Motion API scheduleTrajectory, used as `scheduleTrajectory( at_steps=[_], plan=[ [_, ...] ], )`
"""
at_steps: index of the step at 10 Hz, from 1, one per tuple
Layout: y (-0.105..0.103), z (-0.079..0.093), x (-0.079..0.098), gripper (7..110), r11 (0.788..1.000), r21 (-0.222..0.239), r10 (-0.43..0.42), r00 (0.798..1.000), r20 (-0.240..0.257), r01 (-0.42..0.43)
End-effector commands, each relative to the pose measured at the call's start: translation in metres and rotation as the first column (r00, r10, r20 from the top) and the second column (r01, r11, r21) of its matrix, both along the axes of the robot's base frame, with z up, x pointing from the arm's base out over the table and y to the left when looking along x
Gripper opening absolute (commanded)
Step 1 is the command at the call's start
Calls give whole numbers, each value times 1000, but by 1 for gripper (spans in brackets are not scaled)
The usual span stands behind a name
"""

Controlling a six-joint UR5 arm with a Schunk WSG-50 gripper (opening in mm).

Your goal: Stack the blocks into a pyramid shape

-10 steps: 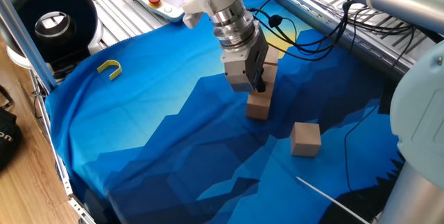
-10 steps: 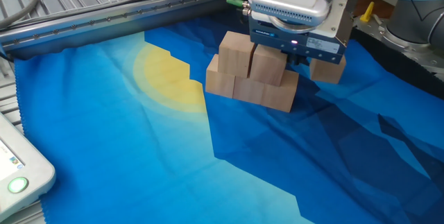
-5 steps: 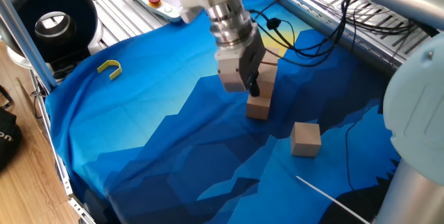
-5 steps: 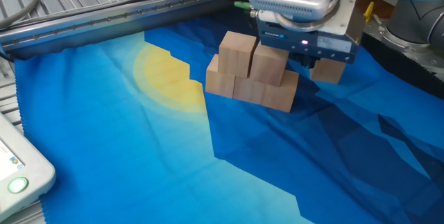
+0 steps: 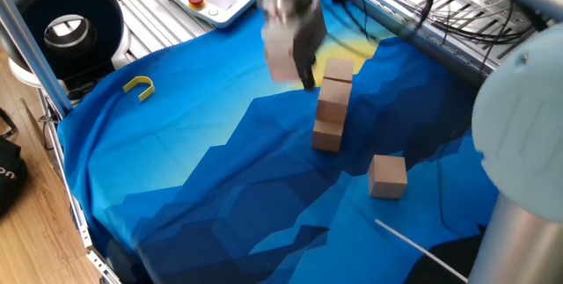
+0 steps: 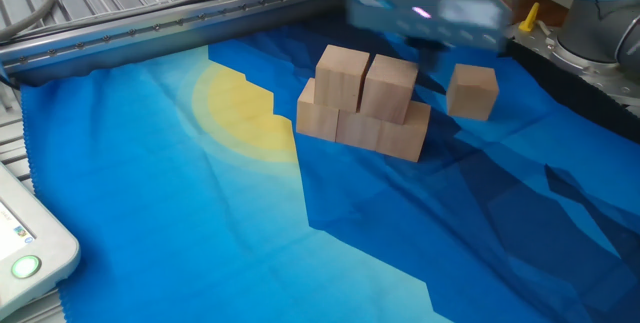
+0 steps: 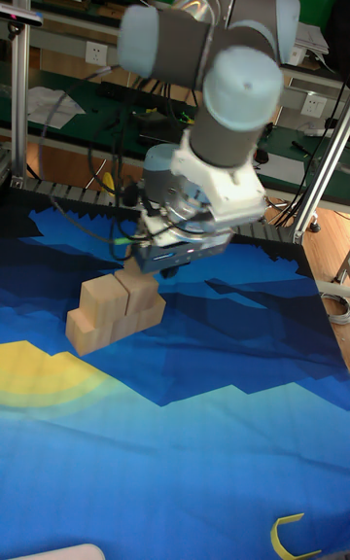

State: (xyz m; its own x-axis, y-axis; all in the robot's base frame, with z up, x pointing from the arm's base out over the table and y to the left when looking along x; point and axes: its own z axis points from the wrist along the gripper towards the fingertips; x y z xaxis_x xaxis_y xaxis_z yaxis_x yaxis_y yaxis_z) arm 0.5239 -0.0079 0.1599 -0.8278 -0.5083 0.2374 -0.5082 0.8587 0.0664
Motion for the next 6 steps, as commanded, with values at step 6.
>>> scheduleTrajectory(
  at_steps=[6],
  plan=[
    [-156,-28,79,7,969,9,243,957,158,-248]
  ],
)
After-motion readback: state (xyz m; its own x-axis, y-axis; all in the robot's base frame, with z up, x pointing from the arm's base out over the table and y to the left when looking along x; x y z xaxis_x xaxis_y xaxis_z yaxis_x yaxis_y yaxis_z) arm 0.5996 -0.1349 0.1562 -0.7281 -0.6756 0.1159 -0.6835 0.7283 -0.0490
